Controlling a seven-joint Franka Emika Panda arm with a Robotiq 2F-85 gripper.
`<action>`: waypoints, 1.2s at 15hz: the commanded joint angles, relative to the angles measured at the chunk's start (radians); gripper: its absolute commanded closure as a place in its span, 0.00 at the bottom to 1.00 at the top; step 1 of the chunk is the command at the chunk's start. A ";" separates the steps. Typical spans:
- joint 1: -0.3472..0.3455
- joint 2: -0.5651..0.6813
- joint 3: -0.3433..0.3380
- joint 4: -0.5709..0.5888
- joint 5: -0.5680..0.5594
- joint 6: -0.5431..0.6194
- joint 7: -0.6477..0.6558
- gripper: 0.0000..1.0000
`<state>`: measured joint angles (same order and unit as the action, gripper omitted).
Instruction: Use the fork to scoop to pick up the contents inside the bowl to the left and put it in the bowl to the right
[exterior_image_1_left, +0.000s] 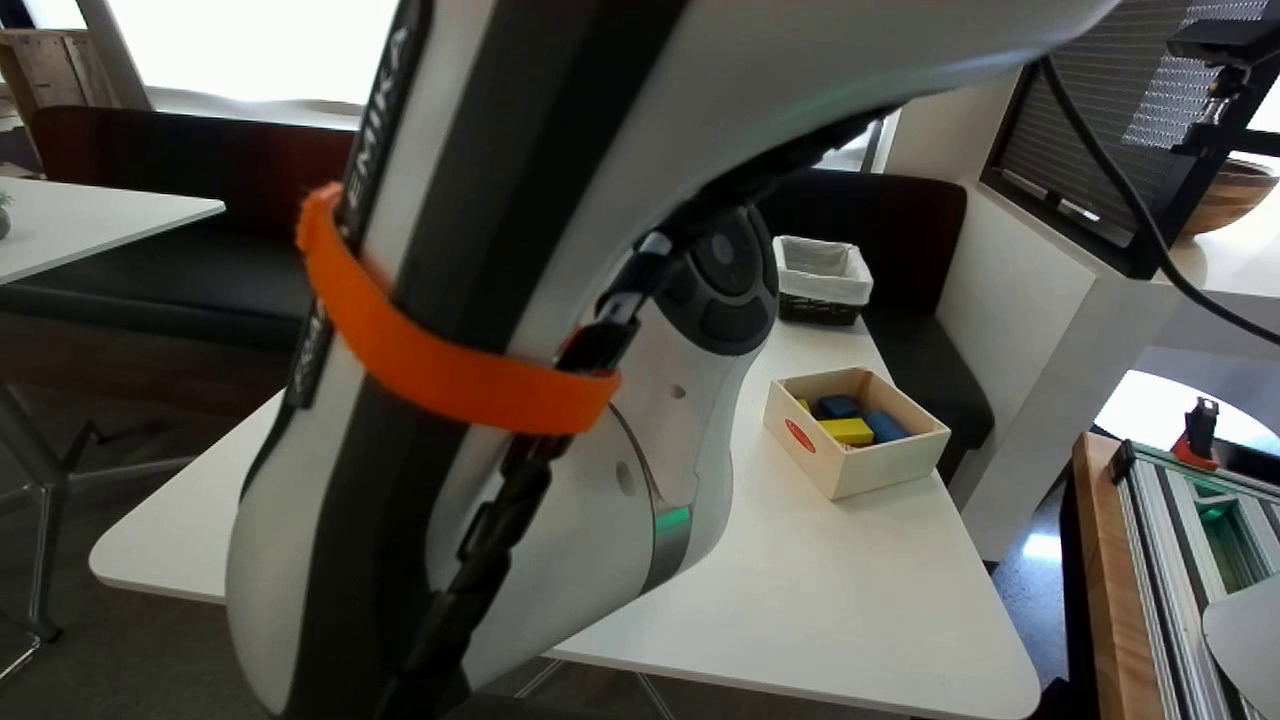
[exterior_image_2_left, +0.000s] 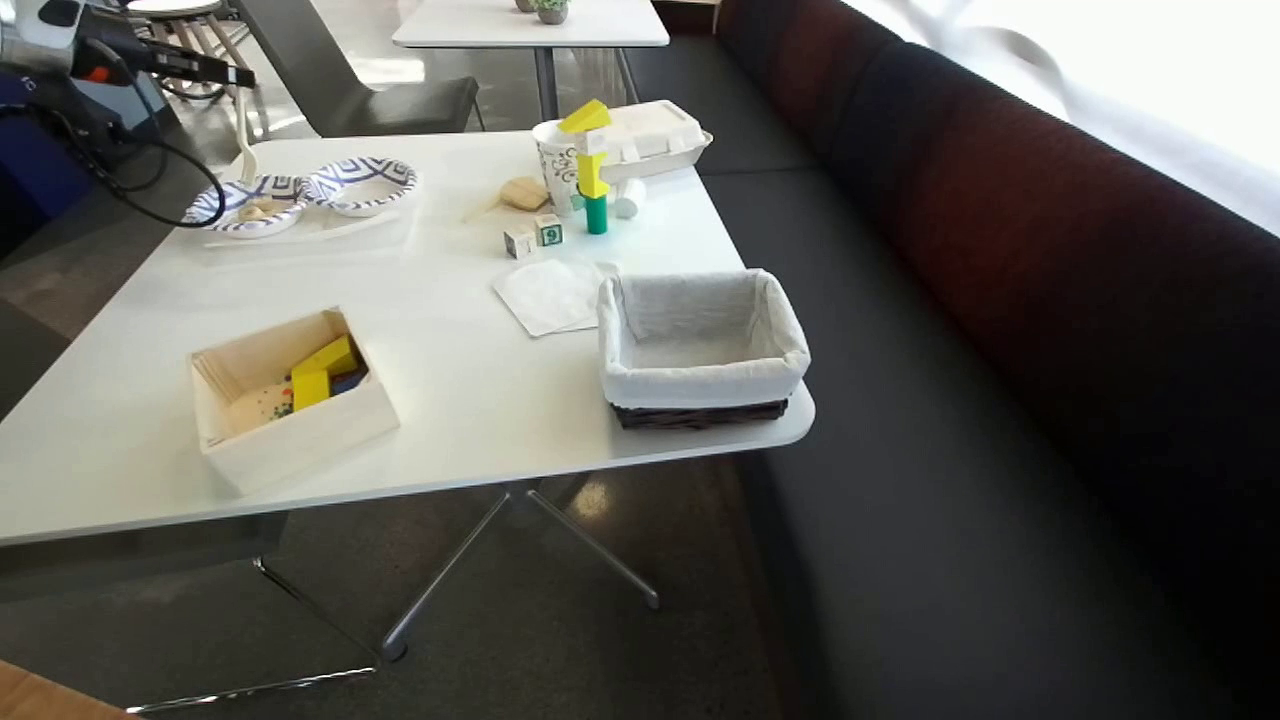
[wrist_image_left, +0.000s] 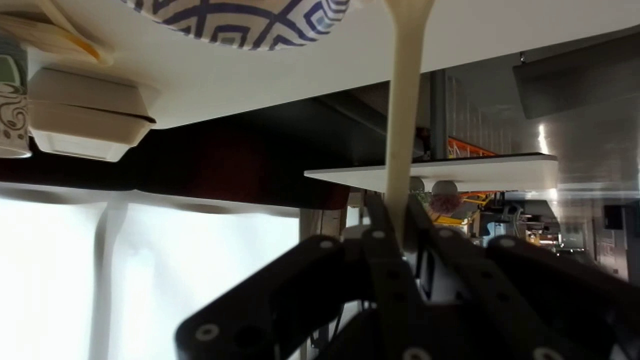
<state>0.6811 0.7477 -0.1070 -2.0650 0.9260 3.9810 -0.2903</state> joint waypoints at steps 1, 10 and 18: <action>-0.056 0.049 0.048 0.038 -0.045 0.071 0.005 0.97; -0.201 0.027 0.147 -0.039 -0.413 0.093 0.090 0.97; -0.371 -0.058 0.169 -0.207 -0.862 0.079 0.139 0.97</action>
<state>0.3742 0.7451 0.0479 -2.1805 0.2117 4.0537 -0.1701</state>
